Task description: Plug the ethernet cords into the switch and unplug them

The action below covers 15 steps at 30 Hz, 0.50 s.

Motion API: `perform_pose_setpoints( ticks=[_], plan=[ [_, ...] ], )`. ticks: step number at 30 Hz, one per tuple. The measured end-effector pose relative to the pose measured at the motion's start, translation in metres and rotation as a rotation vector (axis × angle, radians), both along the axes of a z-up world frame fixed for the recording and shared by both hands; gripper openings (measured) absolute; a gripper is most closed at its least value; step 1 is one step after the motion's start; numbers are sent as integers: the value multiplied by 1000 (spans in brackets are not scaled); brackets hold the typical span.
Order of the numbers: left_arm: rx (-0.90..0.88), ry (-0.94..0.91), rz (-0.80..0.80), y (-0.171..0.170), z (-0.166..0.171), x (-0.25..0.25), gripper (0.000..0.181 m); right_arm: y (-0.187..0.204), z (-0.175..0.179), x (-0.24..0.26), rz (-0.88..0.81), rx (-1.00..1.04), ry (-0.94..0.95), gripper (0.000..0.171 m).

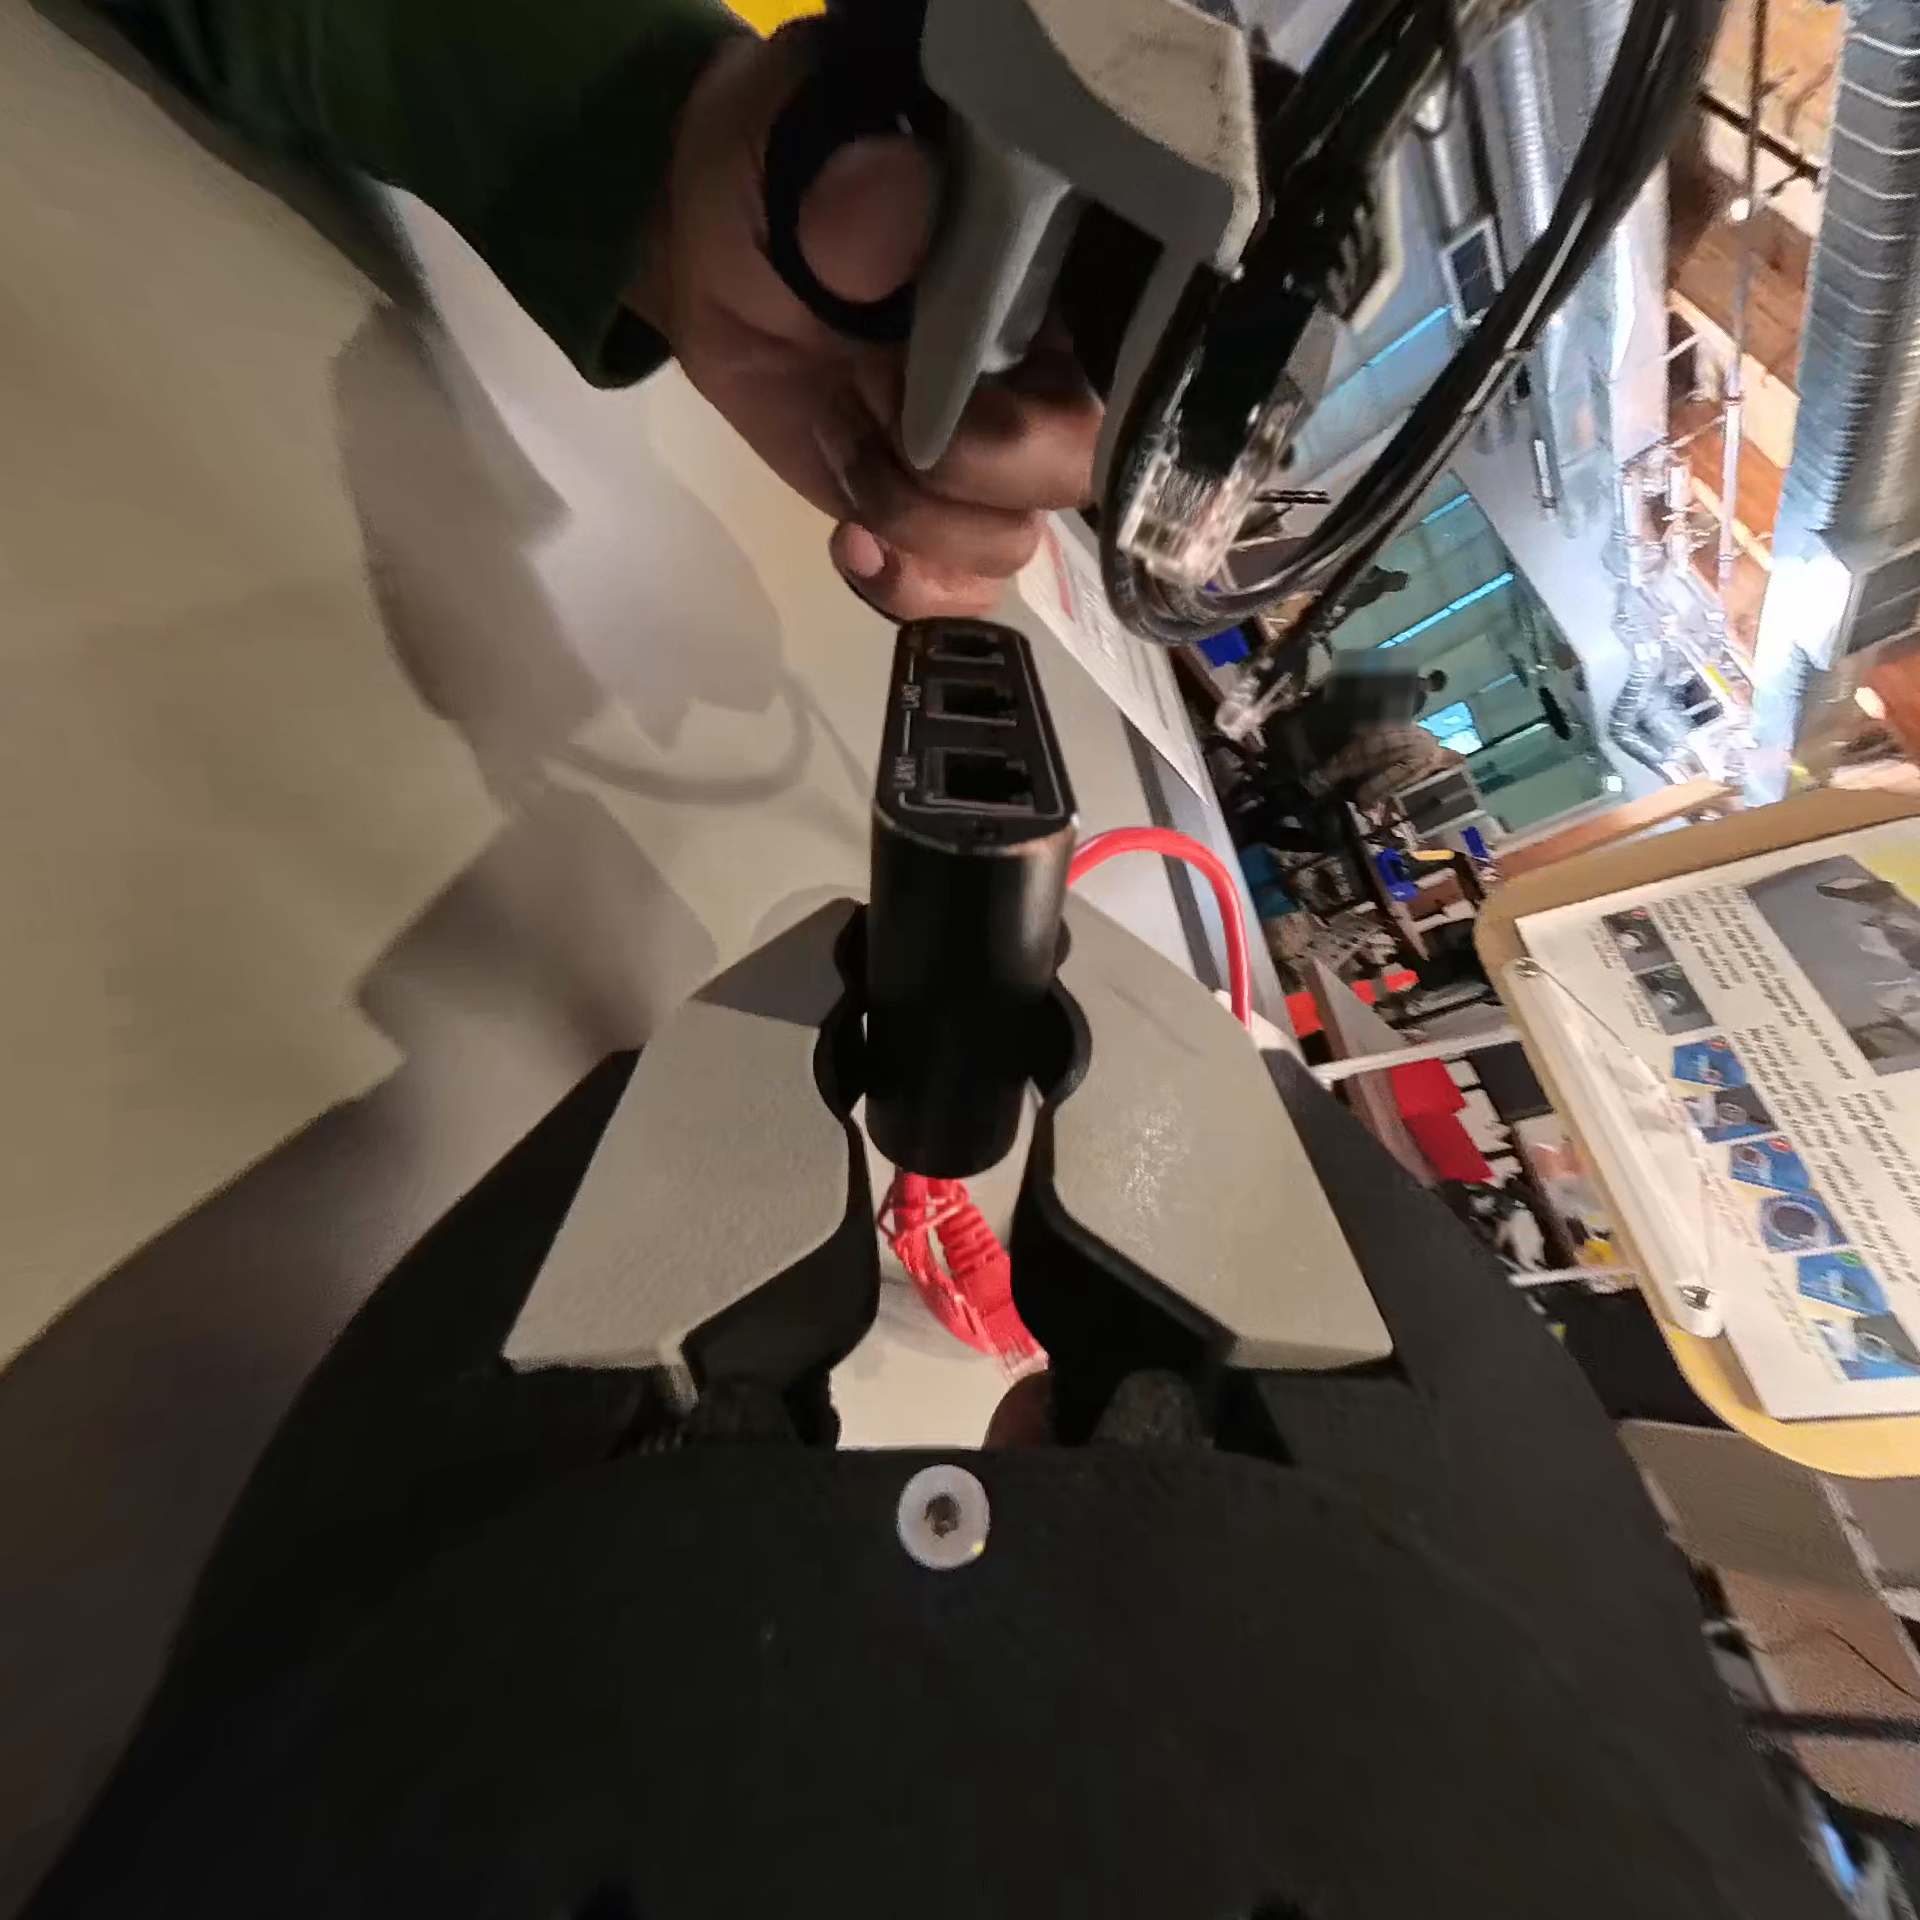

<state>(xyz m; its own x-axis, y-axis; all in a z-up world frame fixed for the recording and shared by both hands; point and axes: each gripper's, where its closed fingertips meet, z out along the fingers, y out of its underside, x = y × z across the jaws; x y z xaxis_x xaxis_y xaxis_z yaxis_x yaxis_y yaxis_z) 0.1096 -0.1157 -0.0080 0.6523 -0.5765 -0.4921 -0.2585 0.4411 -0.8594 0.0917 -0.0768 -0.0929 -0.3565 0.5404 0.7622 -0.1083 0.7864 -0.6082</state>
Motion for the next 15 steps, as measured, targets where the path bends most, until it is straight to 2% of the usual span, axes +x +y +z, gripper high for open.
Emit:
perform_pose_setpoints(
  ticks=[7,15],
  plan=[
    [16,118,-35,-5,-9,24,15,-18,-7,9,103,-53,-92,28],
    [30,107,-81,-12,-7,30,15,-31,1,20,203,-187,-153,27]
  ],
)
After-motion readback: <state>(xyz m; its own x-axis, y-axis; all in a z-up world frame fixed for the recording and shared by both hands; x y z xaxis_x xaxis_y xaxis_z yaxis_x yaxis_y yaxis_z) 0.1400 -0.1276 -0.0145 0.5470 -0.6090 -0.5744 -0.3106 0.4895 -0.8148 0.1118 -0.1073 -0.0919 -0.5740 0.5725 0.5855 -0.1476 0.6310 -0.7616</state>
